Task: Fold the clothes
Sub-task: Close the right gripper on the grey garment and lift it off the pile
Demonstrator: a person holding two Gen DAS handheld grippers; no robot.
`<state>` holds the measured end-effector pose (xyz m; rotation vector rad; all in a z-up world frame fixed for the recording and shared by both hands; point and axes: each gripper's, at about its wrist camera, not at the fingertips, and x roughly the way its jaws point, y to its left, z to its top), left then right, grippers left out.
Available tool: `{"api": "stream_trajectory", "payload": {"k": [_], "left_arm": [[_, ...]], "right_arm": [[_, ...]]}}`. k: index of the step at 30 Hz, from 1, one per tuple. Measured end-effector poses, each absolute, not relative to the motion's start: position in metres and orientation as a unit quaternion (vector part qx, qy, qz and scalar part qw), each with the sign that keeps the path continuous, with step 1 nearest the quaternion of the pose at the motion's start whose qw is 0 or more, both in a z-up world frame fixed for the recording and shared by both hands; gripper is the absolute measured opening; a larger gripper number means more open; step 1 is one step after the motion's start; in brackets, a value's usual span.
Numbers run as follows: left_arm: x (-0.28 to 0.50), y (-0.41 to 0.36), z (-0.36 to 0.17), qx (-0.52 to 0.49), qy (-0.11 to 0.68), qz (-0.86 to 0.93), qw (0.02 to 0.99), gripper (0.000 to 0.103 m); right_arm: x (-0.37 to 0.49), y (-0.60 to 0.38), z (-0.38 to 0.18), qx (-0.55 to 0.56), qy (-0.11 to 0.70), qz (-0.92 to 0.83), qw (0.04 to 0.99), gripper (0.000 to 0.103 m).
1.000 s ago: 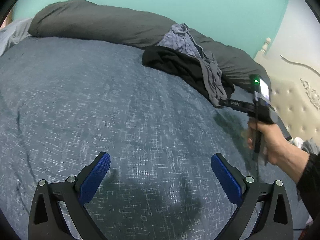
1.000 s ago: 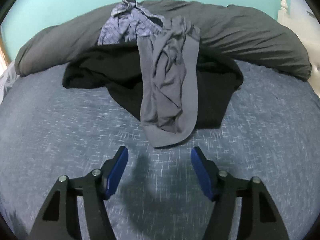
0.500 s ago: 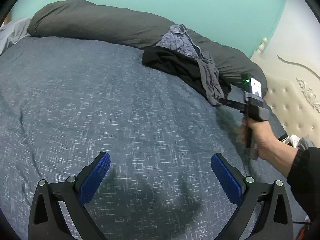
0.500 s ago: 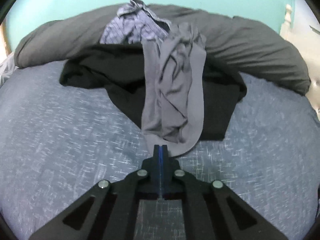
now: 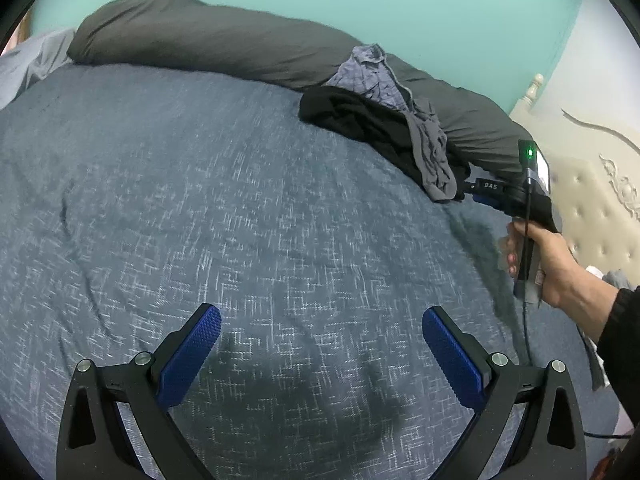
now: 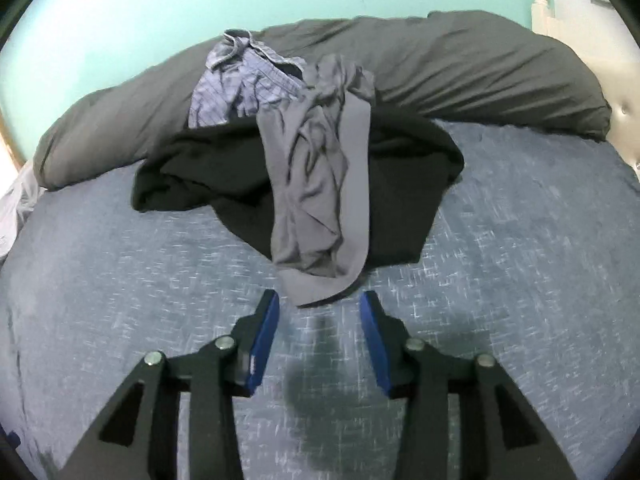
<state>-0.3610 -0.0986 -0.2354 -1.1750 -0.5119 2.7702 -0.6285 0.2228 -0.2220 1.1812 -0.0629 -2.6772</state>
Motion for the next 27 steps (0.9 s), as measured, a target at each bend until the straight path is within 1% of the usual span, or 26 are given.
{"api": "stream_trajectory", "payload": {"k": [1,2,3,8,9,10,11,12,14,19,22,27], "left_arm": [[-0.363,-0.099,-0.237,-0.387,-0.169,0.905,0.046,0.103],[-0.364,-0.097,-0.238,-0.388,-0.168,0.905,0.048,0.103],[-0.365,-0.096,-0.239,-0.388,-0.167,0.905,0.051,0.103],[-0.367,-0.090,-0.244,-0.391,-0.167,0.903,0.067,0.103],[-0.367,-0.089,-0.245,-0.392,-0.168,0.902,0.070,0.103],[-0.367,-0.088,-0.245,-0.392,-0.169,0.901,0.074,0.103],[-0.367,-0.087,-0.246,-0.393,-0.169,0.901,0.077,0.103],[-0.366,-0.086,-0.247,-0.394,-0.170,0.900,0.080,0.103],[-0.366,-0.084,-0.248,-0.395,-0.172,0.898,0.087,0.103],[-0.357,-0.084,-0.248,-0.396,-0.171,0.899,0.081,0.103],[-0.342,-0.086,-0.243,-0.400,-0.177,0.896,0.080,0.103],[-0.309,-0.088,-0.231,-0.395,-0.162,0.903,0.054,0.103]], "right_arm": [[-0.634,0.223,-0.225,0.403,-0.024,-0.908,0.107,0.045],[-0.641,0.223,-0.230,0.412,-0.024,-0.905,0.102,0.055],[-0.648,0.222,-0.235,0.421,-0.024,-0.902,0.096,0.059],[-0.670,0.223,-0.254,0.429,-0.007,-0.900,0.074,0.059],[-0.672,0.223,-0.257,0.427,-0.003,-0.901,0.071,0.055],[-0.673,0.224,-0.259,0.422,-0.001,-0.904,0.073,0.046],[-0.674,0.224,-0.260,0.416,0.001,-0.906,0.074,0.016],[-0.674,0.223,-0.261,0.410,0.005,-0.909,0.076,0.009],[-0.672,0.218,-0.258,0.398,0.017,-0.913,0.089,0.001],[-0.648,0.210,-0.238,0.363,0.040,-0.922,0.127,0.001],[-0.627,0.214,-0.221,0.351,0.023,-0.922,0.163,0.001],[-0.568,0.220,-0.188,0.336,-0.002,-0.917,0.215,0.001]]}}
